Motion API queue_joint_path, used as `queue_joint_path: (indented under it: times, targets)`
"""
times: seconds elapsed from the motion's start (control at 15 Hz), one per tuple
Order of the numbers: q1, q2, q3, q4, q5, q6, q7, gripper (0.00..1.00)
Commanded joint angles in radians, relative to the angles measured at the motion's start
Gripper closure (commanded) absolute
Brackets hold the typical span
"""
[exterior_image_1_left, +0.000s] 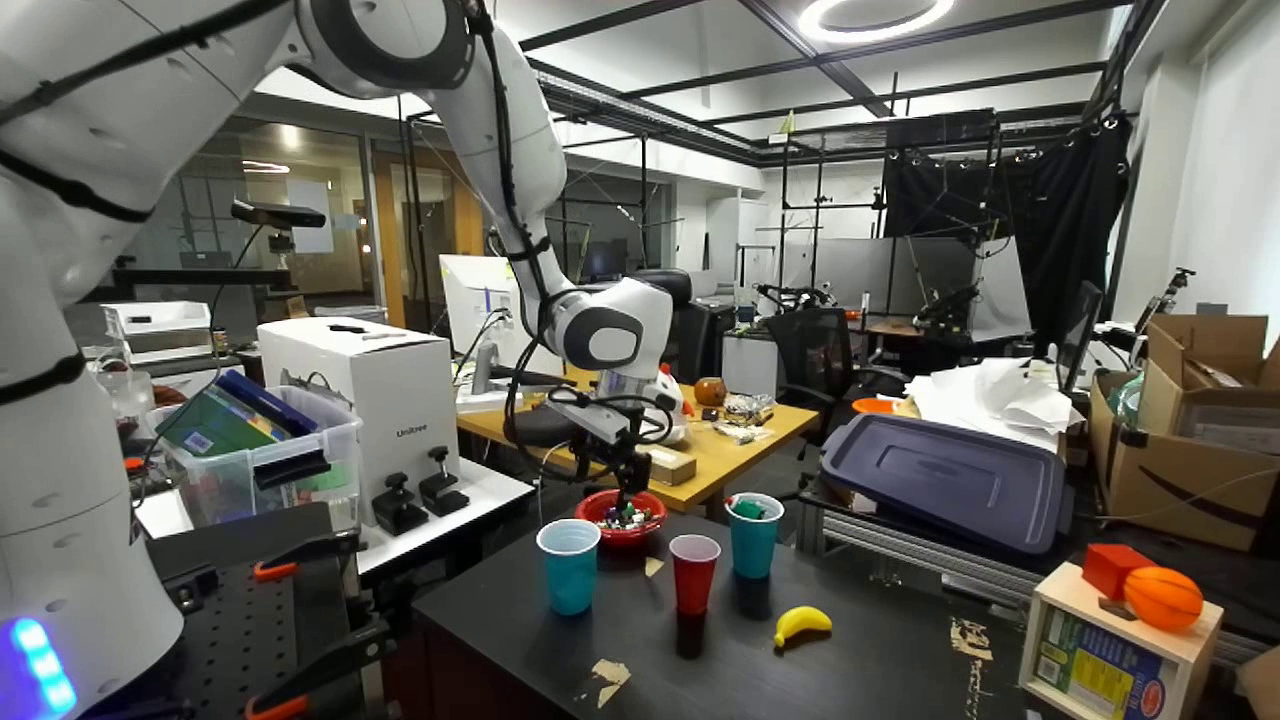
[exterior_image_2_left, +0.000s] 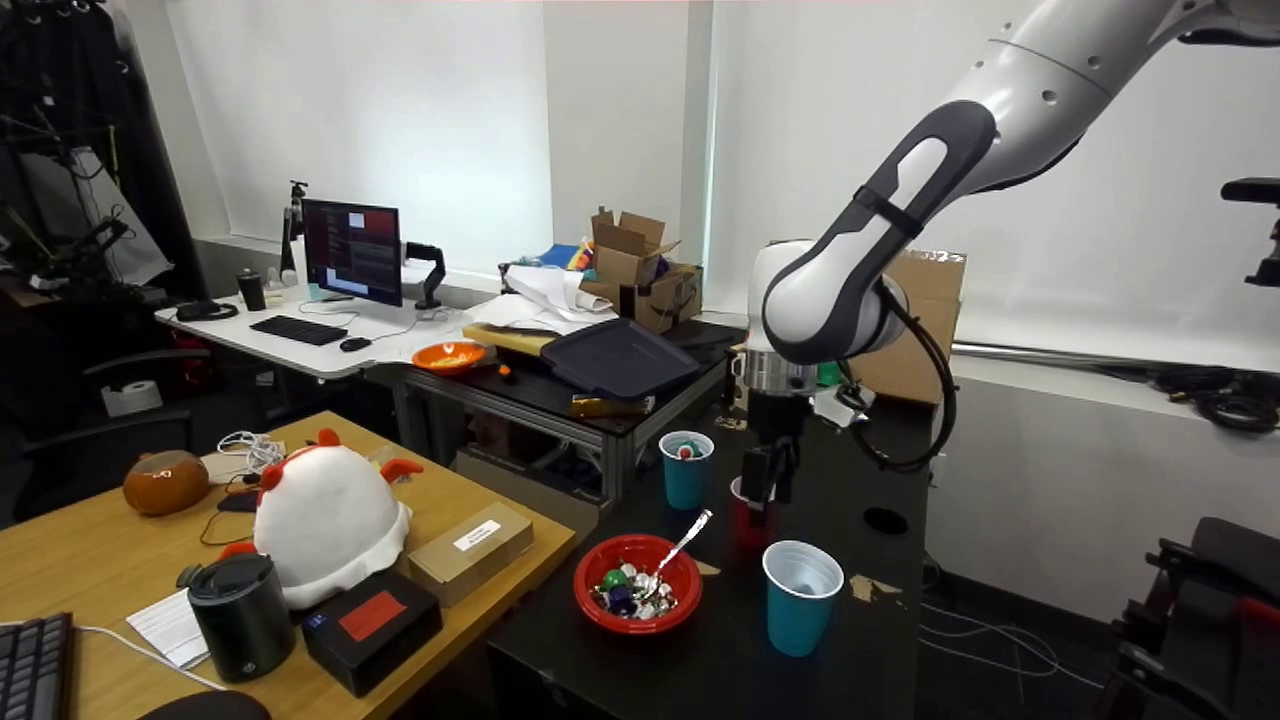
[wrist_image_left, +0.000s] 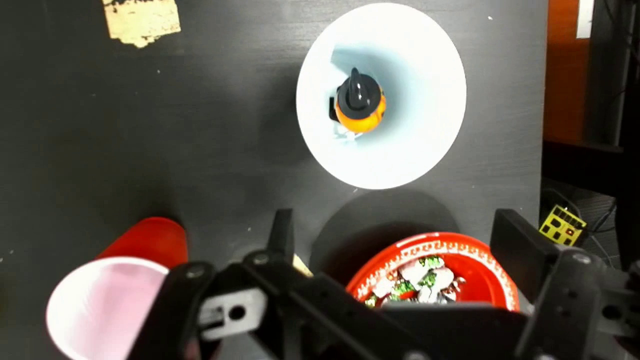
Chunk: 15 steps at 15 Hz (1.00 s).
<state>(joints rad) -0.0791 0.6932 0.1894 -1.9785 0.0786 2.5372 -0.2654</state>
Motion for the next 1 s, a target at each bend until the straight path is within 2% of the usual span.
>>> queue_joint_path:
  times: [0.0,0.33,0.93]
  targets:
    - [0.065,-0.07,-0.04,-0.012,-0.033,0.007,0.05,0.0]
    - [0.171,0.047,-0.083,0.159,-0.085,0.043,0.161,0.0]
    - [0.283,0.381,-0.075,0.566,-0.04,0.017,0.335,0.0]
